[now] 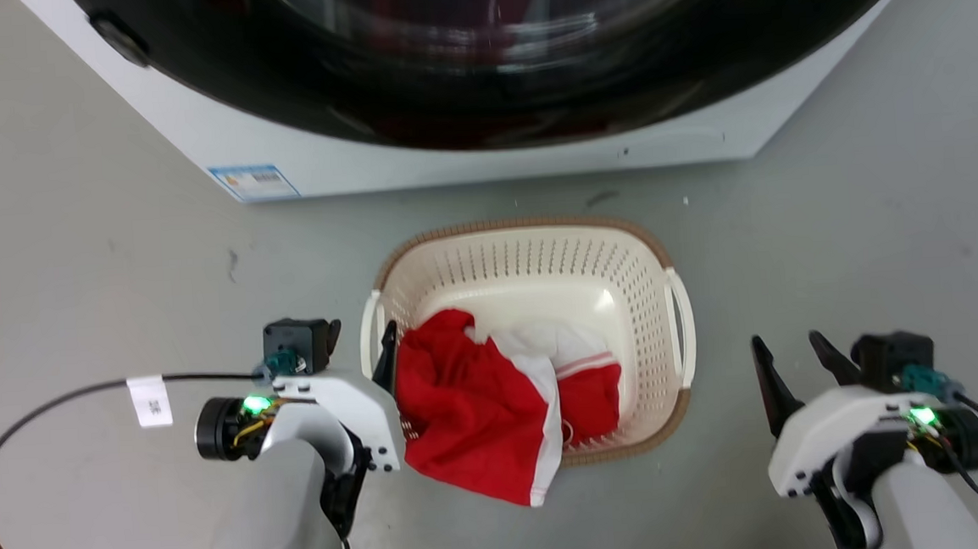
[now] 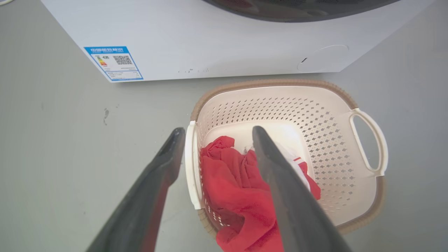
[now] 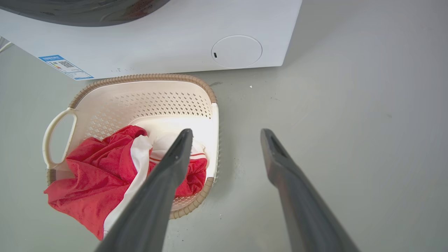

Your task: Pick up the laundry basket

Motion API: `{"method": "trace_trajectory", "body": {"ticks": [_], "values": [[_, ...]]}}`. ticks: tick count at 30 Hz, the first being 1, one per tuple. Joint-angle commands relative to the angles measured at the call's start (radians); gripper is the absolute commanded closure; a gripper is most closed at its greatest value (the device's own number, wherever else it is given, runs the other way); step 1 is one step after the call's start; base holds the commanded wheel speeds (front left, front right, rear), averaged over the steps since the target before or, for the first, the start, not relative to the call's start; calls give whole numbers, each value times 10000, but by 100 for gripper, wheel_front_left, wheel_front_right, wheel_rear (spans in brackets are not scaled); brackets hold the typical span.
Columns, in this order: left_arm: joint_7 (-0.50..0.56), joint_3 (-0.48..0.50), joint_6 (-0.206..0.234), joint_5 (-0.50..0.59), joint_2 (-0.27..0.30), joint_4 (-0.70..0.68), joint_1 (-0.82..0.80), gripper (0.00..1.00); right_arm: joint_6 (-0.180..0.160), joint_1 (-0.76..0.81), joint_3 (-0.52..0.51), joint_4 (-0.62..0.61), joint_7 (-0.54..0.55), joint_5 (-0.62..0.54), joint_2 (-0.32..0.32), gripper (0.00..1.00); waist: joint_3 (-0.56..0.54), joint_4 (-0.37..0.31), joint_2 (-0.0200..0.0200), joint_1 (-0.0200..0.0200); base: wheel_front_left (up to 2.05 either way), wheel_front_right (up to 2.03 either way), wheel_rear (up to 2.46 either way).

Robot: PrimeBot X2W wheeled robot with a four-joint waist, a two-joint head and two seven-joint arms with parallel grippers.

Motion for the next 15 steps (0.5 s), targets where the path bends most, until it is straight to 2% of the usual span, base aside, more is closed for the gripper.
{"method": "trace_trajectory", "body": {"ticks": [1, 15], "values": [[27, 2, -40, -79, 69, 263, -333, 0, -3, -494, 113, 425, -102, 19, 2, 0, 758, -146, 0, -1, 0, 0, 0], [231, -20, -198, -512, 428, 2370, -2282, 0, -5, -3465, 1392, 3665, -735, 518, 2, 0, 2873, -427, 0, -1, 0, 0, 0]]}}
